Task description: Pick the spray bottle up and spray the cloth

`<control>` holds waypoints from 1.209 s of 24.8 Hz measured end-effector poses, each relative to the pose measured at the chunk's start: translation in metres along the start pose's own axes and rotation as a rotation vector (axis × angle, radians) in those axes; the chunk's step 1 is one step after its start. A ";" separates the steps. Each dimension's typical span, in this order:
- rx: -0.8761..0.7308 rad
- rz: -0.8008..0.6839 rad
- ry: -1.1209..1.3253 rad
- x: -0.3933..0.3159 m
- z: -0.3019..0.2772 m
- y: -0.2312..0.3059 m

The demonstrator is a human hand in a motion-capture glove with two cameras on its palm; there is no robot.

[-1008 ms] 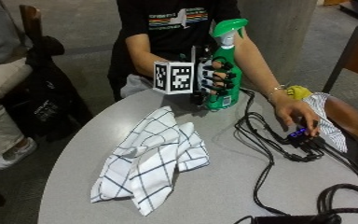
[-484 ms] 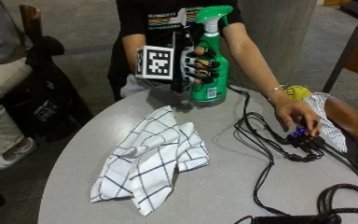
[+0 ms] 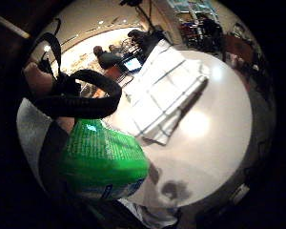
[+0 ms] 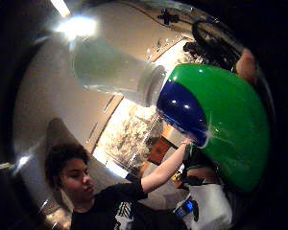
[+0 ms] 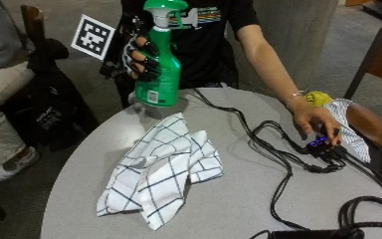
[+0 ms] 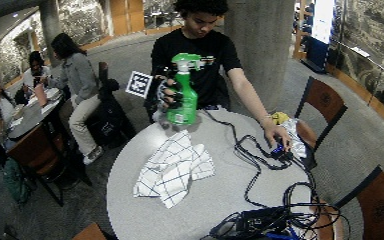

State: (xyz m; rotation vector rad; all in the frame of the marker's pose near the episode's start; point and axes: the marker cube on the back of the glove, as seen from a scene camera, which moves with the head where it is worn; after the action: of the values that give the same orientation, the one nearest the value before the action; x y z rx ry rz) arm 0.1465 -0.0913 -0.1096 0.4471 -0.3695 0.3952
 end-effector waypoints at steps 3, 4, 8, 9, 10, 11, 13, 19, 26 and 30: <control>0.021 0.043 0.109 0.012 -0.027 -0.005; 0.023 0.056 0.149 0.016 -0.035 -0.008; 0.004 0.114 0.288 0.033 -0.059 -0.019; -0.007 0.129 0.322 0.037 -0.063 -0.022; -0.021 0.144 0.356 0.042 -0.066 -0.026; -0.037 0.160 0.390 0.046 -0.069 -0.030; -0.077 0.190 0.458 0.054 -0.072 -0.036; -0.197 0.245 0.652 0.073 -0.075 -0.056; -0.341 0.297 0.810 0.084 -0.076 -0.067; -0.388 0.320 0.889 0.087 -0.079 -0.068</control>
State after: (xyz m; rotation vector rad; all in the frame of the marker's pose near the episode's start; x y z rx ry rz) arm 0.2719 -0.0851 -0.1620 -0.1929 0.3550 0.7680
